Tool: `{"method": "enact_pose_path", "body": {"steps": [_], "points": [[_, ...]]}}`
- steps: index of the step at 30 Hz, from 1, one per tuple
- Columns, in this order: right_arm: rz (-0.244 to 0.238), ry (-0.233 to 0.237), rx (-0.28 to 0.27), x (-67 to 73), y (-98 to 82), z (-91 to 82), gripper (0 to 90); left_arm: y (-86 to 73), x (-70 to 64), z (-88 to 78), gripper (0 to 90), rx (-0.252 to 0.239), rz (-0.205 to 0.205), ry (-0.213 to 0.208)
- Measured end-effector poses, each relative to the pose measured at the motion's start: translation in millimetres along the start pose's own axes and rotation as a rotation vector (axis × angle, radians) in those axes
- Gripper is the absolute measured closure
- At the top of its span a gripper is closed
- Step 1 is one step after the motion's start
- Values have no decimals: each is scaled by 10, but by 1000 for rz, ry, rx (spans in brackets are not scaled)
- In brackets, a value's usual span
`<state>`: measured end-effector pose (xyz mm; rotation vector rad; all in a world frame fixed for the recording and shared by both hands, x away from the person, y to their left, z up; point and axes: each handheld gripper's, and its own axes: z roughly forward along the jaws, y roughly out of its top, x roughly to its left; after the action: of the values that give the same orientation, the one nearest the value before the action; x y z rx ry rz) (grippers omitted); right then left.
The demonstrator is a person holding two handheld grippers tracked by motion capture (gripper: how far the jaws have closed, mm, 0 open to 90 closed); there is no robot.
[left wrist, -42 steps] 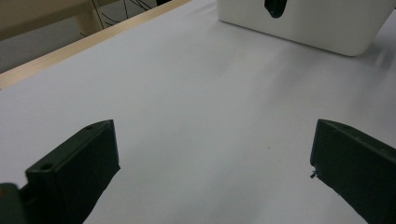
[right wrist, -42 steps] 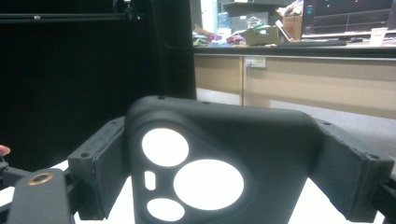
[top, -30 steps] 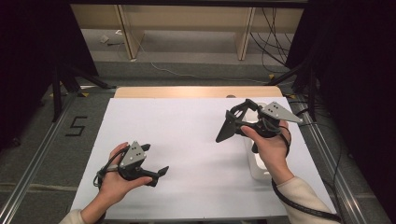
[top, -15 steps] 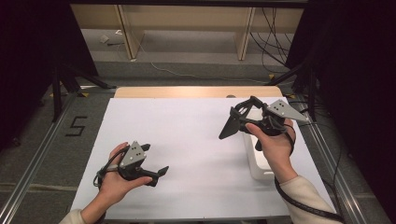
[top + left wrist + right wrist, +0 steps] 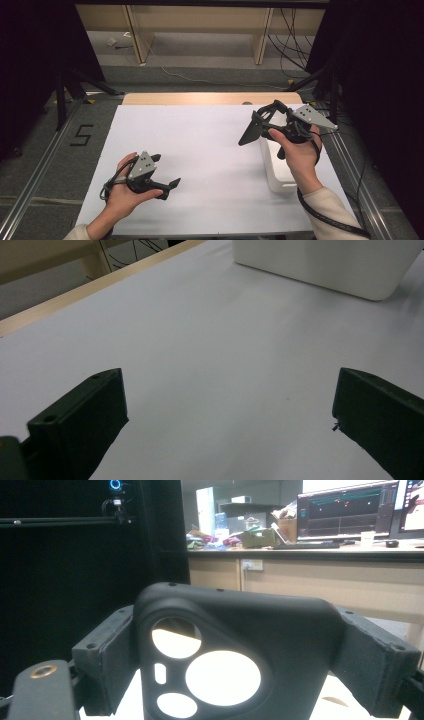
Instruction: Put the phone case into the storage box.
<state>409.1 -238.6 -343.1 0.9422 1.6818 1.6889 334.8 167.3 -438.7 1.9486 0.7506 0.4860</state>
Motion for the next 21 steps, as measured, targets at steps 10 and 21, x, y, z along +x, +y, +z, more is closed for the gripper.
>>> {"method": "enact_pose_path", "body": {"steps": [10, 21], "points": [[1, -16, -10, -46, 32, -30, 147, -1, 1, 1, 7, -1, 0, 0], [2, -36, -21, -107, 60, -63, 147, 0, 1, -1, 7, 0, 0, 1]]}}
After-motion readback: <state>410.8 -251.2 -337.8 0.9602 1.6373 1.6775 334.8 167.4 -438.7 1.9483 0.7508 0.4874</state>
